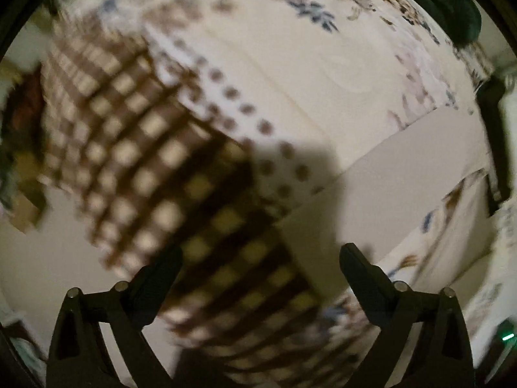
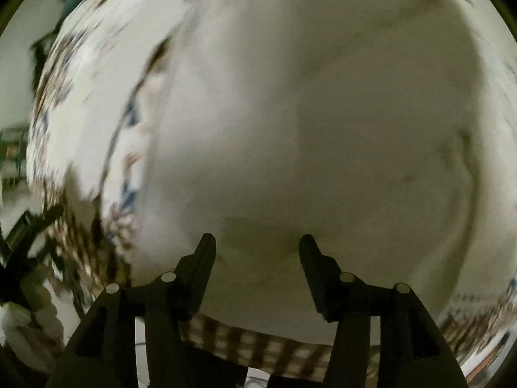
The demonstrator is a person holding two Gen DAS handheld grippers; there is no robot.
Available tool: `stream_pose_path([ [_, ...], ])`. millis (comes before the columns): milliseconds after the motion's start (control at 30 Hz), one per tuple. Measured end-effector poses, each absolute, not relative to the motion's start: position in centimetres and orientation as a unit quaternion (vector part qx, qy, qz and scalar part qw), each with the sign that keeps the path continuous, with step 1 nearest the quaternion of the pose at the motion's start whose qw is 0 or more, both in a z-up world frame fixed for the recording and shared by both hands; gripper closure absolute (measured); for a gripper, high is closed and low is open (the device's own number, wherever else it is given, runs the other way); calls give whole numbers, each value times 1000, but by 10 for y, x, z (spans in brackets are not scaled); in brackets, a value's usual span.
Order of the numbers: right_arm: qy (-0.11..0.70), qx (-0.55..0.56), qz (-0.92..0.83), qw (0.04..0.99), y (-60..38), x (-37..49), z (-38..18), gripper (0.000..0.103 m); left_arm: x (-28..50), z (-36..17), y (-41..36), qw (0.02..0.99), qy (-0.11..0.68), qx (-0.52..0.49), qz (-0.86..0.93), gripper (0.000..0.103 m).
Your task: Fold small clothes
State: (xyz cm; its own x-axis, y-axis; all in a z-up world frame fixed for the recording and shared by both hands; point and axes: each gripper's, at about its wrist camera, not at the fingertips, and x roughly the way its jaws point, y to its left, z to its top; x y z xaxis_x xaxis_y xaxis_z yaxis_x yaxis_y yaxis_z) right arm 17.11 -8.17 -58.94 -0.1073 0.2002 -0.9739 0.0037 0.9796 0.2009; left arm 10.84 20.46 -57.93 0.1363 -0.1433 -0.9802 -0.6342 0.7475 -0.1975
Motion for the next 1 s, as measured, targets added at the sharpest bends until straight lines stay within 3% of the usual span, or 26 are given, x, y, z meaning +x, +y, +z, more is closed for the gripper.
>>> stream_pose_path([
  [33, 741, 74, 57, 665, -84, 169, -586, 47, 111, -584, 204, 685, 630, -323, 173, 12],
  [67, 744, 81, 35, 663, -91, 167, -589, 47, 115, -588, 203, 685, 625, -334, 168, 24],
  [133, 748, 102, 8, 656, -111, 161, -596, 47, 127, -591, 195, 695, 618, -325, 169, 62],
  [167, 750, 115, -4, 651, -121, 156, -601, 47, 133, -590, 189, 702, 619, -308, 171, 96],
  [200, 751, 125, -17, 648, -129, 150, -605, 47, 139, -585, 183, 709, 617, -292, 175, 99],
  [433, 743, 161, -60, 646, -160, 109, -617, 47, 142, -495, 128, 808, 547, -140, 167, 100],
  [600, 733, 200, -73, 647, -188, 80, -619, 47, 142, -447, 24, 851, 525, -32, 18, 100],
  [767, 723, 225, -102, 645, -231, 45, -613, 47, 117, -456, -106, 830, 534, 47, -152, 100],
  [1000, 717, 245, -148, 636, -291, -18, -617, 47, 73, -493, -196, 779, 568, 94, -249, 100],
])
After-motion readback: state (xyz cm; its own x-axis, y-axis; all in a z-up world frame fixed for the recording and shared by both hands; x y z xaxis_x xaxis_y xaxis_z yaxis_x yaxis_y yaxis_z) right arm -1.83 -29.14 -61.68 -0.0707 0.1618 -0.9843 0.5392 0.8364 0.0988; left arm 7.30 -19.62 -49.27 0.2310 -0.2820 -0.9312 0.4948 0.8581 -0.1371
